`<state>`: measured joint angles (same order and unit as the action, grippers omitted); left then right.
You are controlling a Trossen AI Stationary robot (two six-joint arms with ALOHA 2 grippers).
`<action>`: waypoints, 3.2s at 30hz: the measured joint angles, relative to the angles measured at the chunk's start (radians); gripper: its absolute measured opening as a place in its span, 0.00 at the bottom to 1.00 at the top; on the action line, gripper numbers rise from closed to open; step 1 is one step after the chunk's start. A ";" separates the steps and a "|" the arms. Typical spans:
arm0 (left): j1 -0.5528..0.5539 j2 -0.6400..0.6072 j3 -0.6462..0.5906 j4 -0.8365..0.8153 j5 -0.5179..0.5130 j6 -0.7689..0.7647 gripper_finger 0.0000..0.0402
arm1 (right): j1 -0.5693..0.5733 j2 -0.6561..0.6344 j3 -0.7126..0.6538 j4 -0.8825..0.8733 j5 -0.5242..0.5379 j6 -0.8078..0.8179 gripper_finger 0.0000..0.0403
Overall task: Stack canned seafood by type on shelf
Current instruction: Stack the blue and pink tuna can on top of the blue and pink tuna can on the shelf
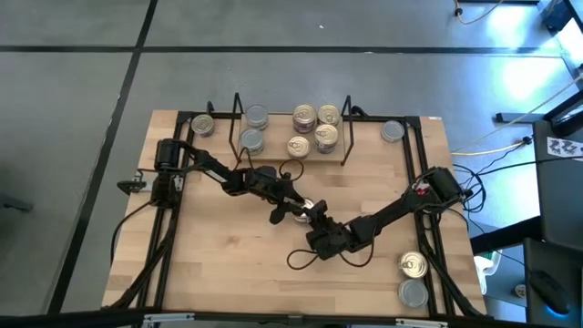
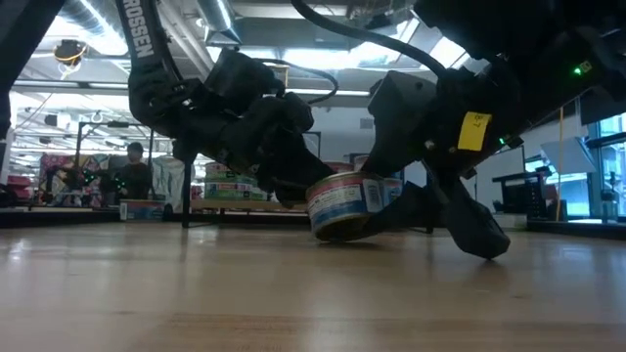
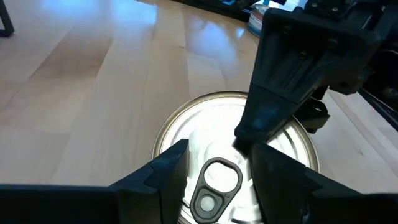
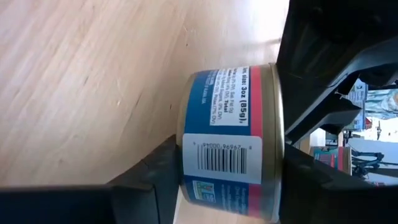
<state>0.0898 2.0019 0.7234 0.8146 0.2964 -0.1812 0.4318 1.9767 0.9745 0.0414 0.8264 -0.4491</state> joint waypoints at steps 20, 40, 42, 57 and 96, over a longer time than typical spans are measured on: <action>-0.041 -0.505 0.001 -0.832 -0.257 0.149 0.42 | -0.019 -0.274 -0.003 -0.059 -0.002 -0.019 0.47; -0.095 -0.920 -0.444 -0.695 -0.361 -0.011 0.42 | -0.463 -0.290 0.020 0.122 -0.148 -0.157 0.47; -0.095 -0.920 -0.455 -0.674 -0.363 -0.012 0.42 | -0.496 -0.290 0.020 0.121 -0.186 -0.157 0.47; -0.092 -0.920 -0.456 -0.639 -0.369 0.057 0.42 | -0.632 -0.290 0.020 0.122 -0.373 -0.150 0.47; -0.092 -0.921 -0.455 -0.640 -0.369 0.045 0.42 | -0.637 -0.246 0.022 0.108 -0.339 -0.129 0.90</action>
<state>-0.0017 1.0805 0.2684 0.1742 -0.0731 -0.1358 -0.2051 1.7305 0.9962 0.1493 0.4873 -0.5777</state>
